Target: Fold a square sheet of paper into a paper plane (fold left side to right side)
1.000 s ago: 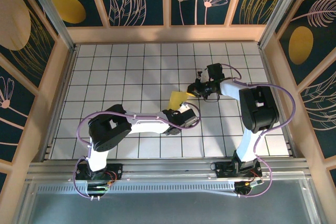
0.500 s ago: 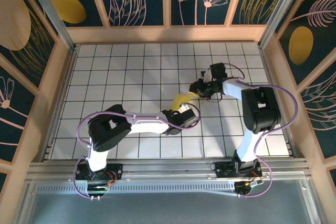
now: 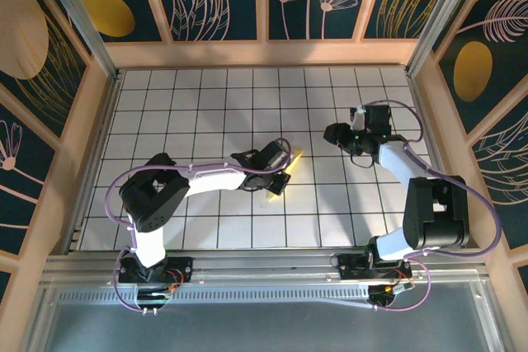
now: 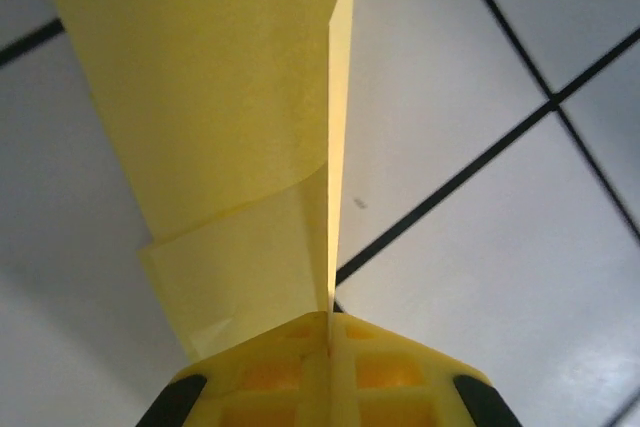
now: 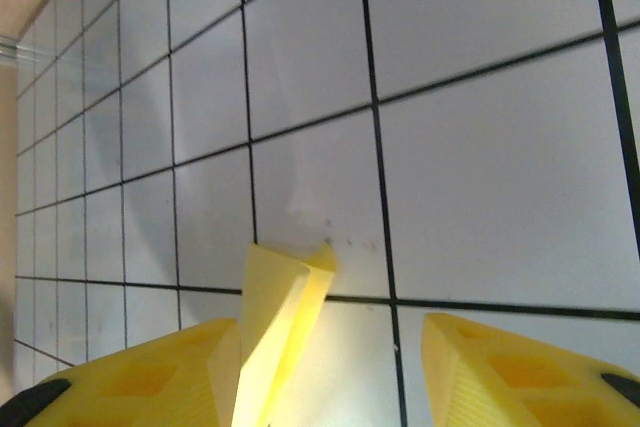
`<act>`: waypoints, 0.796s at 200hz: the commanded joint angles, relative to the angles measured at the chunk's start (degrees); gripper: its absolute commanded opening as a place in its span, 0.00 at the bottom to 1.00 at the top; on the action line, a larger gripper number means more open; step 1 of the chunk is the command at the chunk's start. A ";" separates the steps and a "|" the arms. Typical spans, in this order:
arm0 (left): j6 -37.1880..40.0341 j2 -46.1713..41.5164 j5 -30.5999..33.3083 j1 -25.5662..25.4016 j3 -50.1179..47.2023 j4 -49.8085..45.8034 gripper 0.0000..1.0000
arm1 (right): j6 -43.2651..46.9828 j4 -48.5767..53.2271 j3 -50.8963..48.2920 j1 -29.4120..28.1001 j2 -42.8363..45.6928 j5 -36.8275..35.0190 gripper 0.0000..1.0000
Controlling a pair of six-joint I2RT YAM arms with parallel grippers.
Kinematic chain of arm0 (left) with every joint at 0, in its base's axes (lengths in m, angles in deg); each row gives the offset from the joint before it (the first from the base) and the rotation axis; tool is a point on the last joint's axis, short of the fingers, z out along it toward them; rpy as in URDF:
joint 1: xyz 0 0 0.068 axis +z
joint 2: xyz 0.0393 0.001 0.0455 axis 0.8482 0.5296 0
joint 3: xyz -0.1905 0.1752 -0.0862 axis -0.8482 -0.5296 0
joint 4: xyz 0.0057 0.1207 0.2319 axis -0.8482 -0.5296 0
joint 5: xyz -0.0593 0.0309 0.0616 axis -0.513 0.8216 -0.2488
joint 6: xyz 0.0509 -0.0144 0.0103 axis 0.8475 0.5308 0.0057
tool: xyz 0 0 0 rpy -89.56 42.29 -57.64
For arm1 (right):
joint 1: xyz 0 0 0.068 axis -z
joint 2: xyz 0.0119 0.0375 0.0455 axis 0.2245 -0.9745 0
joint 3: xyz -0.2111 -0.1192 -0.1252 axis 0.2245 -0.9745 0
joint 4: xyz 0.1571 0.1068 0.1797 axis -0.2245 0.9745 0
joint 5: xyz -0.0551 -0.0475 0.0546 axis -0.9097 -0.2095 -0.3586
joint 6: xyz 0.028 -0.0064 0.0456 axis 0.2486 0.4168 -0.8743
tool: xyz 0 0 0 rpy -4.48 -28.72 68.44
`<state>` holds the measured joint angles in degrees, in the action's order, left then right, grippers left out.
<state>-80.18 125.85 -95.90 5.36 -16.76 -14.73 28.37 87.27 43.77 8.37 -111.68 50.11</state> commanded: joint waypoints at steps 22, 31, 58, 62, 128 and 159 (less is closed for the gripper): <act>-9.01 2.29 -17.81 3.88 -2.02 9.99 0.00 | 0.84 -4.66 -3.97 -0.69 2.65 1.31 0.52; -10.37 2.77 -19.46 4.63 -2.15 11.52 0.00 | 0.84 -4.84 -4.20 -0.97 2.74 1.50 0.52; -15.35 3.45 -23.40 7.05 -3.89 17.63 0.00 | 0.26 -5.73 -4.90 -2.24 2.84 2.03 0.52; -16.22 3.66 -24.07 7.40 -4.16 18.48 0.00 | 0.11 -5.97 -5.02 -2.53 2.78 2.11 0.52; -30.09 6.98 -30.45 9.84 -10.64 37.88 0.00 | -5.49 -11.31 -6.52 -7.77 0.96 2.04 0.52; -34.51 8.85 -32.26 10.36 -12.63 44.13 0.00 | -7.06 -12.54 -6.69 -9.38 -0.70 1.41 0.51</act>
<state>-109.10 133.01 -124.62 15.06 -27.68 20.55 23.52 77.59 37.83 0.07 -111.00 51.62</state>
